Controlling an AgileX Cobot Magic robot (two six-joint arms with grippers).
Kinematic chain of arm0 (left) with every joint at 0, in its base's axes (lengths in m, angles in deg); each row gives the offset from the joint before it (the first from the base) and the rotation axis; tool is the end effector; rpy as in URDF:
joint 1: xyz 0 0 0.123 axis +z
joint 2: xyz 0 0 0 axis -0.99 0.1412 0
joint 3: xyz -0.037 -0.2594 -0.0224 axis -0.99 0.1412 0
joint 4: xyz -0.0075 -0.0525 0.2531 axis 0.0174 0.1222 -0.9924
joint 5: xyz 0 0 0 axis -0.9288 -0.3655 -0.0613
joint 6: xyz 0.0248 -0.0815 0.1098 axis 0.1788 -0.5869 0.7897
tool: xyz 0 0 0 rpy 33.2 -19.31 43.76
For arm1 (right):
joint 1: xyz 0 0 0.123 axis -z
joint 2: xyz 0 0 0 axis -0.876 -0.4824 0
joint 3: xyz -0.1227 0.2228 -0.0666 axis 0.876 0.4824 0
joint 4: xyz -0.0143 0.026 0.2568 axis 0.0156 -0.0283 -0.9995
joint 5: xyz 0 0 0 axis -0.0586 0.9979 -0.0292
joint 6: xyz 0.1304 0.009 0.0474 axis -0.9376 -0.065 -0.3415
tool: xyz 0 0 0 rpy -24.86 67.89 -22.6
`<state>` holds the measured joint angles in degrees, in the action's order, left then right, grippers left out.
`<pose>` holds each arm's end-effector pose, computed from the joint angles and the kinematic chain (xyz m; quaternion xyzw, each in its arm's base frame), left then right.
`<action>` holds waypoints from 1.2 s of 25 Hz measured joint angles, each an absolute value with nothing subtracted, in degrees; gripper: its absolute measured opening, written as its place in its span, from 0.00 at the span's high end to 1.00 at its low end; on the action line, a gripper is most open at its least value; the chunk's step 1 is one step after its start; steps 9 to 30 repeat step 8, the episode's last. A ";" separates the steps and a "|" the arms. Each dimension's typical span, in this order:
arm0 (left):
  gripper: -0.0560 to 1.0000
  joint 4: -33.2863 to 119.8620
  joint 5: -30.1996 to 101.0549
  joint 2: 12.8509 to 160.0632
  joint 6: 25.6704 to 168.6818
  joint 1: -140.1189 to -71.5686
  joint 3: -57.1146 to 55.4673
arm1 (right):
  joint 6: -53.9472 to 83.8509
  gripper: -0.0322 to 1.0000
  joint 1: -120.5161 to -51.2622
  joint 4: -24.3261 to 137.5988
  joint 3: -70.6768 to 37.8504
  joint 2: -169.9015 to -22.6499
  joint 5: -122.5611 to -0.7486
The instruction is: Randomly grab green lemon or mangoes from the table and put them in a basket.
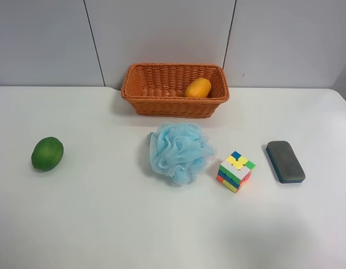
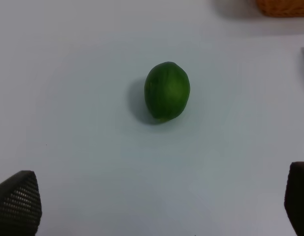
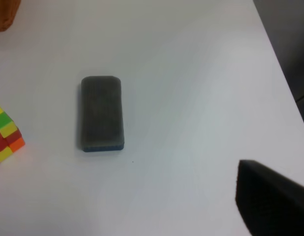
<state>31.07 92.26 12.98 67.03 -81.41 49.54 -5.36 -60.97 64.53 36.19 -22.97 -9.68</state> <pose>0.0644 -0.0021 0.2626 0.0260 0.8483 0.0091 0.5288 0.0673 -0.0003 0.2518 -0.0177 0.8590 -0.0122 0.5115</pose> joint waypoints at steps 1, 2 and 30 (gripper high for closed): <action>0.01 31.07 92.26 12.98 67.03 -81.41 49.54 | -5.36 0.01 -60.97 64.53 36.19 -22.97 -9.68; 0.01 31.07 92.26 12.98 67.03 -81.41 49.54 | -5.36 0.01 -60.97 64.53 36.19 -22.97 -9.68; 0.01 31.07 92.26 12.98 67.03 -81.41 49.54 | -5.36 0.01 -60.97 64.53 36.19 -22.97 -9.68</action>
